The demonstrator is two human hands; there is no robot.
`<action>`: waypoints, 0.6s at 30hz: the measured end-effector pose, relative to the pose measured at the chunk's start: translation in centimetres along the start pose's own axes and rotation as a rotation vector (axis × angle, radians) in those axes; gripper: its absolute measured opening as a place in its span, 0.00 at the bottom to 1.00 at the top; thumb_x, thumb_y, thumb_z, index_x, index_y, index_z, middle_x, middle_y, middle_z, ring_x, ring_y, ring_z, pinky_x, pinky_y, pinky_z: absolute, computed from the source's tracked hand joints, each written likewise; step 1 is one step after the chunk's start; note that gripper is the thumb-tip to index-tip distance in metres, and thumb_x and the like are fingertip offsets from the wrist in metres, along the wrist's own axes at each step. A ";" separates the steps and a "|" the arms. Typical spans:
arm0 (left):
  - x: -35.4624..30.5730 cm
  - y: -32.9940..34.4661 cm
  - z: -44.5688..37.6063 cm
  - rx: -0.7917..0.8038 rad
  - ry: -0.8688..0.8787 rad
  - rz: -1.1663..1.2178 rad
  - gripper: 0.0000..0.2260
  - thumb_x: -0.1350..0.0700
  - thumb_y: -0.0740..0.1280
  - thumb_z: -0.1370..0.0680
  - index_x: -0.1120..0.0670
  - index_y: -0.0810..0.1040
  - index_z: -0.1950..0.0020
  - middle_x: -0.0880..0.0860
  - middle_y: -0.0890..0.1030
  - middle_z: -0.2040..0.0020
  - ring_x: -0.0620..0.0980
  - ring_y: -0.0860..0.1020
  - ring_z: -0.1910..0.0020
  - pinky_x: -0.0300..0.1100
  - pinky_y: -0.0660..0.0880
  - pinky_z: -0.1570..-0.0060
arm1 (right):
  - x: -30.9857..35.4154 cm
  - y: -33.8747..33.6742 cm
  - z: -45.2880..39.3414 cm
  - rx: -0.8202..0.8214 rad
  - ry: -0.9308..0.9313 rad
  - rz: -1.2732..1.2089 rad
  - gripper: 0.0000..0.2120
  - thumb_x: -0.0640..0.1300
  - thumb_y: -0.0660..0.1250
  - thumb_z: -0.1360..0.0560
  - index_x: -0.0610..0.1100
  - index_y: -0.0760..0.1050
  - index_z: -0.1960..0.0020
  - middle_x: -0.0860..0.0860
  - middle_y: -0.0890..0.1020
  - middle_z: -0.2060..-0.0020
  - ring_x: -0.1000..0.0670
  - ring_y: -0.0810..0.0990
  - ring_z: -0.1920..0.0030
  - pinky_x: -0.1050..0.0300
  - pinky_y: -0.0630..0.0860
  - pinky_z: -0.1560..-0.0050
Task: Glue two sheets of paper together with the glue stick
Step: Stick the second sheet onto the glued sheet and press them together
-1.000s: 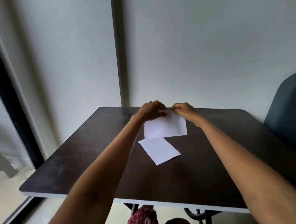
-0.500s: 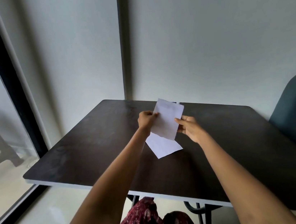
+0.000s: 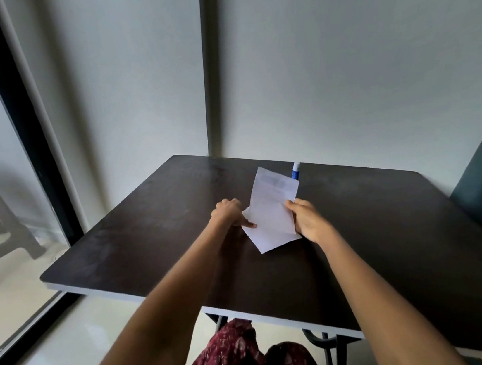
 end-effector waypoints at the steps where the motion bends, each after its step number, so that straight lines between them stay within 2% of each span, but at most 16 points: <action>1: 0.0 0.0 -0.1 0.021 -0.012 0.028 0.27 0.49 0.70 0.27 0.55 0.68 0.32 0.57 0.67 0.31 0.58 0.65 0.30 0.52 0.69 0.36 | -0.3 0.1 0.0 0.001 0.009 0.006 0.13 0.42 0.57 0.19 0.40 0.73 0.38 0.45 0.81 0.48 0.46 0.81 0.50 0.50 0.78 0.49; 3: -0.2 0.2 -0.5 0.076 -0.027 0.101 0.20 0.54 0.69 0.26 0.58 0.72 0.36 0.59 0.72 0.37 0.59 0.71 0.37 0.51 0.76 0.43 | -0.5 -0.1 0.0 -0.007 0.007 -0.016 0.12 0.43 0.57 0.19 0.41 0.73 0.39 0.46 0.82 0.49 0.47 0.81 0.51 0.52 0.79 0.53; 4: -0.4 0.2 -0.6 0.088 -0.019 0.174 0.15 0.55 0.68 0.27 0.59 0.74 0.42 0.60 0.75 0.46 0.58 0.75 0.47 0.49 0.77 0.53 | -0.5 -0.2 0.0 -0.009 0.001 -0.046 0.12 0.43 0.57 0.19 0.41 0.73 0.39 0.47 0.82 0.51 0.48 0.81 0.53 0.53 0.78 0.56; 5: -0.5 0.1 -0.6 0.087 -0.011 0.273 0.10 0.57 0.68 0.27 0.60 0.75 0.49 0.59 0.75 0.56 0.56 0.75 0.58 0.45 0.75 0.64 | -0.5 -0.3 0.0 -0.010 -0.004 -0.073 0.12 0.42 0.57 0.19 0.41 0.73 0.40 0.47 0.82 0.53 0.49 0.82 0.55 0.55 0.78 0.59; 7: -0.4 0.2 -0.9 0.078 -0.037 0.476 0.06 0.59 0.67 0.26 0.60 0.72 0.57 0.55 0.72 0.67 0.51 0.72 0.72 0.39 0.68 0.72 | -0.5 -0.5 0.0 -0.012 -0.007 -0.118 0.11 0.42 0.57 0.19 0.41 0.73 0.41 0.48 0.82 0.54 0.50 0.82 0.55 0.55 0.78 0.61; 9: 0.0 0.4 -1.1 0.103 -0.077 0.720 0.09 0.60 0.68 0.25 0.60 0.70 0.60 0.56 0.74 0.68 0.48 0.75 0.75 0.40 0.70 0.74 | -0.7 -0.7 0.0 -0.016 -0.009 -0.166 0.10 0.42 0.57 0.19 0.42 0.74 0.42 0.48 0.82 0.54 0.50 0.82 0.55 0.55 0.79 0.61; 13: 1.0 0.4 -0.8 0.109 -0.161 1.133 0.07 0.68 0.67 0.25 0.62 0.69 0.58 0.59 0.77 0.64 0.51 0.78 0.69 0.43 0.77 0.70 | -0.7 -0.8 -0.2 -0.059 -0.040 -0.259 0.11 0.40 0.57 0.19 0.40 0.73 0.40 0.48 0.82 0.54 0.50 0.81 0.54 0.52 0.78 0.49; 16: 1.4 0.8 -0.3 0.165 -0.159 1.208 0.03 0.70 0.67 0.26 0.64 0.75 0.56 0.59 0.78 0.63 0.50 0.80 0.77 0.45 0.80 0.71 | -0.8 -0.7 -0.1 -0.087 -0.048 -0.272 0.11 0.40 0.58 0.20 0.39 0.72 0.39 0.46 0.81 0.51 0.47 0.80 0.50 0.47 0.75 0.40; 18: 1.3 1.1 0.0 0.171 -0.150 1.161 0.04 0.69 0.68 0.27 0.65 0.77 0.52 0.60 0.79 0.63 0.51 0.80 0.79 0.43 0.80 0.74 | -0.8 -0.7 0.1 -0.098 -0.034 -0.256 0.09 0.40 0.58 0.20 0.40 0.73 0.42 0.45 0.80 0.50 0.46 0.79 0.48 0.47 0.75 0.40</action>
Point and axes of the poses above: each hand's wrist, its own z-axis away from the middle knuckle, its own y-axis out of the palm, x = y × z, the point moved 6 cm from there along -z, towards the middle knuckle
